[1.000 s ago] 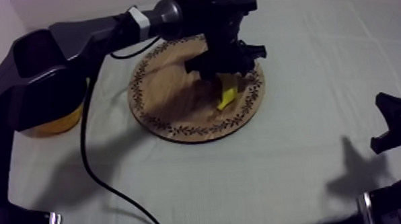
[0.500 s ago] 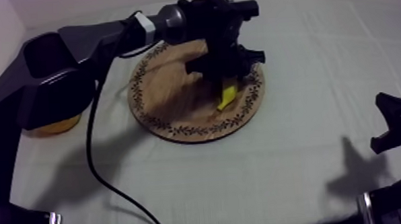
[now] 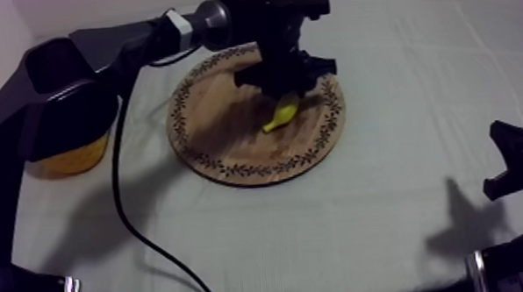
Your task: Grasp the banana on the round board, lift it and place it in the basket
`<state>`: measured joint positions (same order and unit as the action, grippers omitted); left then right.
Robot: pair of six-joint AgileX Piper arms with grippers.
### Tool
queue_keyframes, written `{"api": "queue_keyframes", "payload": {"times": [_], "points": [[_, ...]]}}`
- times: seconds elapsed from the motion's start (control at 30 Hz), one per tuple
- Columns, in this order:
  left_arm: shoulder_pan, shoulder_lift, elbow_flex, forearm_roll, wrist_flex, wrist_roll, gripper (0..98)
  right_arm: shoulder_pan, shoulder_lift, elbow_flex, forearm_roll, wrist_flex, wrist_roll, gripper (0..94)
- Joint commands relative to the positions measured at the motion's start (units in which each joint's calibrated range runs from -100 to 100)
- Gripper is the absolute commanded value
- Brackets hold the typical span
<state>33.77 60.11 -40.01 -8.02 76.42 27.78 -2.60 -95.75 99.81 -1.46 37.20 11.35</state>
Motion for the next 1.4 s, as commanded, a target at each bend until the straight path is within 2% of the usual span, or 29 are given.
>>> {"api": "queue_keyframes", "payload": {"times": [0.0, 0.37, 0.7, 0.93, 1.17, 1.37], "points": [[-0.05, -0.13, 0.01, 0.07, -0.28, -0.32, 26.5, 0.0, 0.0, -0.03, 0.02, -0.03, 0.0, 0.3], [-1.0, -3.96, 1.87, -0.1, -1.71, -0.97, 25.7, 0.0, 0.0, -0.03, 0.02, -0.03, 0.0, 0.3], [-2.7, -22.52, 16.86, -1.39, -10.21, -4.3, 26.1, 0.0, 0.0, -0.03, 0.02, -0.03, 0.0, 0.3], [-6.36, -38.97, 32.55, -1.66, -14.02, -8.03, 26.4, 0.0, 0.0, -0.03, 0.02, -0.03, 0.0, 0.3], [-12.05, -53.95, 44.92, -1.94, -15.27, -13.19, 26.5, 0.0, 0.0, -0.03, 0.02, -0.03, 0.0, 0.3], [-16.44, -62.2, 50.23, -3.44, -15.82, -16.01, 26.9, 0.0, 0.0, -0.03, 0.02, -0.03, -0.01, 0.3]]}}
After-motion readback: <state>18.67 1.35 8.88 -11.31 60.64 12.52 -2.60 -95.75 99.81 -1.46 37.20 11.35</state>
